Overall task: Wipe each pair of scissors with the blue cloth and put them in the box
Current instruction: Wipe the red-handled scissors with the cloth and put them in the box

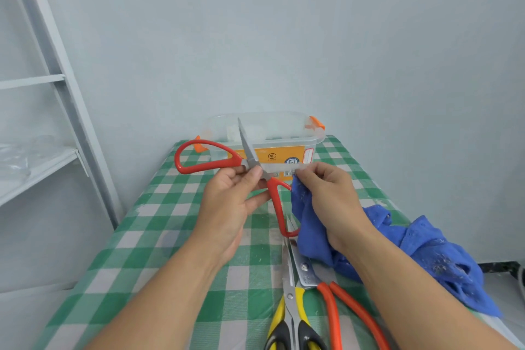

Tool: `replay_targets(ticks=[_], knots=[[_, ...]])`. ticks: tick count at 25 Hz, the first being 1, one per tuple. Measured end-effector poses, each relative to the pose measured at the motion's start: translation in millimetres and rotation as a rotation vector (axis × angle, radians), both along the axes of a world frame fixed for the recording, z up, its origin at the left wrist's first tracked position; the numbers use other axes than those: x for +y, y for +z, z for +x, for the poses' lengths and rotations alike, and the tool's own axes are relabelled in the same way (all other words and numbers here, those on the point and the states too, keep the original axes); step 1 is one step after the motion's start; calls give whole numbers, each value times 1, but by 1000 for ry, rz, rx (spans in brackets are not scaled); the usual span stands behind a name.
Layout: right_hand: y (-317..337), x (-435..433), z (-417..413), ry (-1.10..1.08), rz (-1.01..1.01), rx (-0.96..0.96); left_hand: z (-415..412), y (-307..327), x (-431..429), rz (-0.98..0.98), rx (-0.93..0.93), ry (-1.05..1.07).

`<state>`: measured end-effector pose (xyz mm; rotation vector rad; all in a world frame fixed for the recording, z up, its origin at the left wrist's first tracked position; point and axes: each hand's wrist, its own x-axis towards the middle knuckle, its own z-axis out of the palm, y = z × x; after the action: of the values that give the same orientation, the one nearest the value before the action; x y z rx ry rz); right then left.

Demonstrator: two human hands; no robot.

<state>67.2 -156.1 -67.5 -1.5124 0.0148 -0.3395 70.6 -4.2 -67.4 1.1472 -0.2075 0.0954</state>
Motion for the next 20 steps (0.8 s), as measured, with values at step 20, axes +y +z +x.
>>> replay_targets(ticks=[20], knots=[[23,-14,-17,58,42,-209,-1,-4,-4,237,-113,-34]])
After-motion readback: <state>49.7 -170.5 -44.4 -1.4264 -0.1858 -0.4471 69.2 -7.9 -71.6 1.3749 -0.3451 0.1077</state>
